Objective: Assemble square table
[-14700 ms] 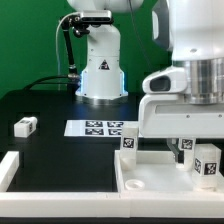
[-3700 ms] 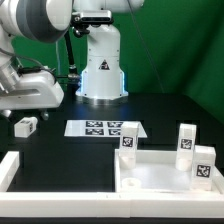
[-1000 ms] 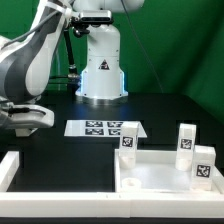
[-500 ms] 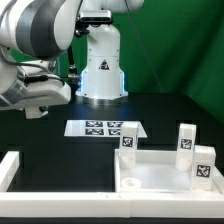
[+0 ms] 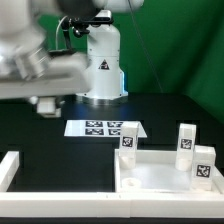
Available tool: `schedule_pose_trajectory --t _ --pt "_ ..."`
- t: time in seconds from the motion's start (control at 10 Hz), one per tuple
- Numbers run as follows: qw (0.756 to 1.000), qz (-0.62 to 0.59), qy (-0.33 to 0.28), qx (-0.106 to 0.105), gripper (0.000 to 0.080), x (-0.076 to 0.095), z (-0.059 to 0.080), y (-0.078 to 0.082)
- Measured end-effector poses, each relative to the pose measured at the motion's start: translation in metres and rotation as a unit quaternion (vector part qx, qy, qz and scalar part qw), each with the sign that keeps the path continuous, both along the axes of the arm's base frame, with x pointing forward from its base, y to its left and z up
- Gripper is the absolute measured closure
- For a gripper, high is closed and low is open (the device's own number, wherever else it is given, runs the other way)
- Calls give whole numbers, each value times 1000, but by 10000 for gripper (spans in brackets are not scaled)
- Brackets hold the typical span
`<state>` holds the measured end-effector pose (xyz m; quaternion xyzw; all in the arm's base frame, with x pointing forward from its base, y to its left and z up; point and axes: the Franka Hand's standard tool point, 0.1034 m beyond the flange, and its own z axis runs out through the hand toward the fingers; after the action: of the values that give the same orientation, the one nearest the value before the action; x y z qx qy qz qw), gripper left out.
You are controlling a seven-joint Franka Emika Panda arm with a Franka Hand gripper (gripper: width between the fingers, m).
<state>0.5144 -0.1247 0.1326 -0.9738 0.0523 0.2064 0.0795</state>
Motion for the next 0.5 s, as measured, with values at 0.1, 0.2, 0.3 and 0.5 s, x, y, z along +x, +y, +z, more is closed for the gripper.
schedule_pose_trajectory --t 0.1,0.2,0.3,0.5 --pt "999 21 -26 -8 509 19 15 10" --pt "999 28 -43 -13 509 22 11 -3" --pt "996 19 -82 -24 509 28 9 -8" --pt "987 13 -153 -42 509 29 10 -11"
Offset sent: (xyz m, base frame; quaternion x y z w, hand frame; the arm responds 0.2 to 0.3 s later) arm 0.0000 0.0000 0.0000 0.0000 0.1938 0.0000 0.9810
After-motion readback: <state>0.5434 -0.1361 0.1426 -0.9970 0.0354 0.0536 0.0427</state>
